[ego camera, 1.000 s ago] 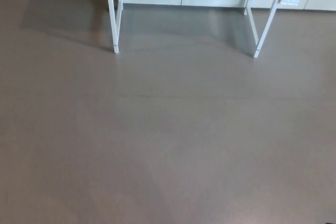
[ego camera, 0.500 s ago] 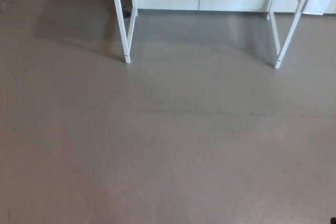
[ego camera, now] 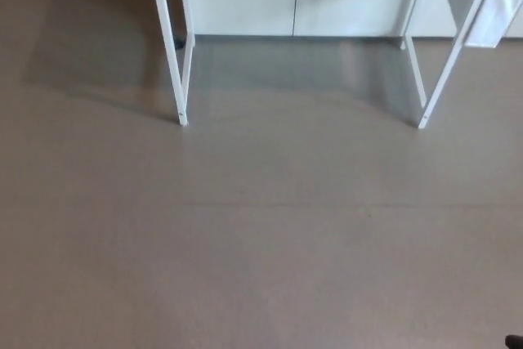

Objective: The robot walk towards a table in front and uses its left hand to pick up the pot from the base and places it on the table

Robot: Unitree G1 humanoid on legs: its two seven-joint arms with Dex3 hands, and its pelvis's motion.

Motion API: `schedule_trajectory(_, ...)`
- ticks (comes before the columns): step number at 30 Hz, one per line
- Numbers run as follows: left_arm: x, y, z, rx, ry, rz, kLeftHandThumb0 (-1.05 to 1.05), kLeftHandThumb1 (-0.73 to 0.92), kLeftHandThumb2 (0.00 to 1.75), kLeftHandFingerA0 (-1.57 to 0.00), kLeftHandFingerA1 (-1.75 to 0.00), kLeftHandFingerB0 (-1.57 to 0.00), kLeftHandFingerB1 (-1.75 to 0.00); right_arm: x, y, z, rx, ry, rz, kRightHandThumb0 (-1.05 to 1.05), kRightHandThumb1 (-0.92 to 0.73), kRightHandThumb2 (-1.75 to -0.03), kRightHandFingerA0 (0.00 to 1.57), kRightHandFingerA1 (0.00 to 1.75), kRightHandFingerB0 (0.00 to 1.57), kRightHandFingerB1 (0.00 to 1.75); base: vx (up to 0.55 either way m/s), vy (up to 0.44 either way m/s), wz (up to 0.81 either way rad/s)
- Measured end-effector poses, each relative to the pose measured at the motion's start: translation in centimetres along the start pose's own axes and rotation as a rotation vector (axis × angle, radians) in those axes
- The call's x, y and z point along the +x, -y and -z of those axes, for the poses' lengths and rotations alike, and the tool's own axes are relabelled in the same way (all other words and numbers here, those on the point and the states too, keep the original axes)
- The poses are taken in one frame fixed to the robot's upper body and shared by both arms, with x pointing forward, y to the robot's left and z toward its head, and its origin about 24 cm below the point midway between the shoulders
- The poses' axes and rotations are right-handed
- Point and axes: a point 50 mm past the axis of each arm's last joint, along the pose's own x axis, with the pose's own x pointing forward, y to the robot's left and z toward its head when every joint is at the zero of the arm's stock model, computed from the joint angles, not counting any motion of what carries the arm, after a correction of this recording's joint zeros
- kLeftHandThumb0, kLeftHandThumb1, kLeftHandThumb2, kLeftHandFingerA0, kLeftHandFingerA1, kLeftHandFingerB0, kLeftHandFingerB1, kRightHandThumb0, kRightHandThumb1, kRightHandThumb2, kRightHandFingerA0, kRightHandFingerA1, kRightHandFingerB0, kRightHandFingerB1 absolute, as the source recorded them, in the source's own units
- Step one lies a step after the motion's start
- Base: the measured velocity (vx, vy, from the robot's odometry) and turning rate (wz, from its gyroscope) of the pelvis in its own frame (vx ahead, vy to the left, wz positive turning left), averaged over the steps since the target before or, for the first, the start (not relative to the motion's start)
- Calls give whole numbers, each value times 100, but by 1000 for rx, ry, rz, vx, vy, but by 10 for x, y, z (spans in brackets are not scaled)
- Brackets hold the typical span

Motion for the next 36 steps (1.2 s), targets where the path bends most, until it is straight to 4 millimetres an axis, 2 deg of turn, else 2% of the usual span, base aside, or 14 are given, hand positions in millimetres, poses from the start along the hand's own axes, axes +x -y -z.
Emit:
schedule_trajectory(11,-2,1,1,2,-2,-5,-31,50,55,-60,-42,-54,-38,0,-3,1,5,-7,-9,-42,-35,-72,61,61,43,55,179,-38,7)
schedule_trajectory(14,2,4,-3,0,16,5,-32,50,55,-59,-42,-54,-37,1,1,-2,-4,2,-1,-38,-36,-70,62,61,45,55,249,46,22)
schedule_trajectory(15,2,4,-3,-1,16,6,-33,50,55,-60,-42,-54,-37,1,2,-2,-3,4,-1,-31,-46,-54,66,53,48,47,177,-90,5)
schedule_trajectory(17,2,4,-3,0,16,6,-33,50,55,-60,-42,-54,-37,1,2,-2,-2,5,-1,-31,-46,-54,66,53,48,47,140,-90,-6)
schedule_trajectory(18,2,4,-3,0,15,6,-33,50,55,-59,-41,-53,-37,1,2,-2,-2,5,-3,-40,-36,-71,60,61,42,54,158,-29,-7)
schedule_trajectory(28,1,2,-2,17,7,8,-36,51,56,-60,-42,-53,-37,0,-2,1,-12,-7,-18,-42,-35,-71,63,61,45,55,210,152,-6)
schedule_trajectory(36,1,2,-2,23,2,9,-35,51,56,-59,-41,-53,-37,0,-3,0,-16,-6,-25,-44,-35,-71,64,60,46,54,172,-27,8)
